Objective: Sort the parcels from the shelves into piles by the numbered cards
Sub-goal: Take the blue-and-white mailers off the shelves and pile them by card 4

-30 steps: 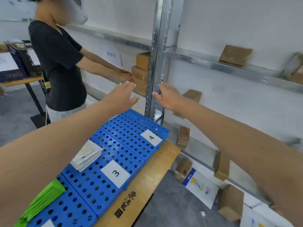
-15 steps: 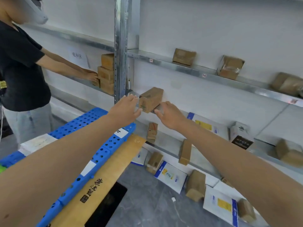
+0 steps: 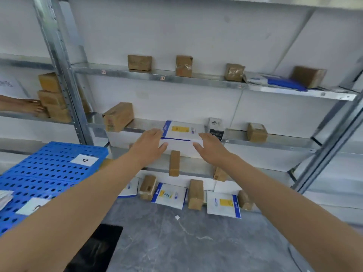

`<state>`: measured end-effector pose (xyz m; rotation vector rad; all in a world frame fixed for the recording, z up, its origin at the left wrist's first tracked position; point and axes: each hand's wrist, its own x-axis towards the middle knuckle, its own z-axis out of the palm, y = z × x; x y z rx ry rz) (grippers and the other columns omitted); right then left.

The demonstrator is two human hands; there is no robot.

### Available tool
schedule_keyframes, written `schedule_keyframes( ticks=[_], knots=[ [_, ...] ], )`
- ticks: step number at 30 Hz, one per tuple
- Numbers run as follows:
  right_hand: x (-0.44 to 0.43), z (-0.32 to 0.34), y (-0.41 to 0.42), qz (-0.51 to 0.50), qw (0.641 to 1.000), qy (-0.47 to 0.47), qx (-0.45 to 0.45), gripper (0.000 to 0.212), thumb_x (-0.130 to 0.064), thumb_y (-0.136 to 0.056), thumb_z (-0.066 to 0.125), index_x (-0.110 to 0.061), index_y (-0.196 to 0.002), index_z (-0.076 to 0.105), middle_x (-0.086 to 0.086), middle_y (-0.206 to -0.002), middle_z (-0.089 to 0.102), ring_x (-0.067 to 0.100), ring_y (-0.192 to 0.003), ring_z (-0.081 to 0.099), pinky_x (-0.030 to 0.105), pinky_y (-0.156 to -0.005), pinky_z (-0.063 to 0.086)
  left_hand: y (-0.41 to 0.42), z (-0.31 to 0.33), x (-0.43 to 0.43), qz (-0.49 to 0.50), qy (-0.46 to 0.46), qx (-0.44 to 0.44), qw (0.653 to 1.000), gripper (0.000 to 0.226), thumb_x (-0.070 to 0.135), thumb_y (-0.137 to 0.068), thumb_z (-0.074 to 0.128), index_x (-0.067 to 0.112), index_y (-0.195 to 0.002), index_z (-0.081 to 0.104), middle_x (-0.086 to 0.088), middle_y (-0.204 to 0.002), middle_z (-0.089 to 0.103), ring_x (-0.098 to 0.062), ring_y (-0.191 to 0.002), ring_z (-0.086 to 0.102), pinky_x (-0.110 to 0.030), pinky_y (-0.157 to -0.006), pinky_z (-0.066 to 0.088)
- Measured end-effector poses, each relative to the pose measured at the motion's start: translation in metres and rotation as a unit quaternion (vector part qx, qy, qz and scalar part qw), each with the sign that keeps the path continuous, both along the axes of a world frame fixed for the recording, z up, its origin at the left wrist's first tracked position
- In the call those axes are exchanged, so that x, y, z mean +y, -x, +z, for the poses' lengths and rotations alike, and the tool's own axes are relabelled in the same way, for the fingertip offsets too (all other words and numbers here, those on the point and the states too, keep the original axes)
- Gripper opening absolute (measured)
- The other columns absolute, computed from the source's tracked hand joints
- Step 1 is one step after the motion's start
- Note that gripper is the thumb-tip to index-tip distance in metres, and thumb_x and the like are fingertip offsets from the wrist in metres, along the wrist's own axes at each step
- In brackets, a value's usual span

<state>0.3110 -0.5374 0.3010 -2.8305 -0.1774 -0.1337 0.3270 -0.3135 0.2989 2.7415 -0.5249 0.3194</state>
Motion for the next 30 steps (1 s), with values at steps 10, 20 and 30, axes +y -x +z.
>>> schedule_keyframes(
  ticks=[10, 20, 30],
  knots=[
    [-0.102, 0.017, 0.076, -0.107, 0.994, 0.001, -0.015, 0.053, -0.038, -0.102, 0.038, -0.005, -0.143, 0.036, 0.015, -0.143, 0.042, 0.031, -0.131, 0.039, 0.039, -0.108, 0.033, 0.037, 0.021, -0.085, -0.073, -0.018, -0.016, 0.997, 0.052, 0.037, -0.099, 0.044, 0.011, -0.143, 0.037, -0.006, -0.148, 0.039, -0.023, -0.135, 0.036, -0.036, -0.11, 0.034],
    [-0.156, 0.05, 0.1, -0.158, 0.985, 0.014, -0.063, 0.047, -0.035, -0.1, 0.04, -0.003, -0.134, 0.042, 0.017, -0.136, 0.045, 0.036, -0.126, 0.043, 0.044, -0.11, 0.03, 0.041, 0.061, -0.169, -0.157, -0.036, -0.06, 0.985, 0.048, 0.032, -0.101, 0.041, 0.007, -0.142, 0.038, -0.01, -0.146, 0.041, -0.026, -0.134, 0.037, -0.033, -0.112, 0.025],
    [-0.221, 0.103, 0.091, -0.198, 0.975, 0.047, -0.084, 0.056, -0.039, -0.102, 0.038, -0.008, -0.148, 0.029, 0.012, -0.152, 0.033, 0.029, -0.137, 0.034, 0.038, -0.112, 0.029, -0.007, 0.106, -0.259, -0.201, -0.043, -0.079, 0.976, 0.054, 0.039, -0.1, 0.039, 0.01, -0.145, 0.035, -0.007, -0.15, 0.038, -0.029, -0.134, 0.037, -0.039, -0.111, 0.031]
  ],
)
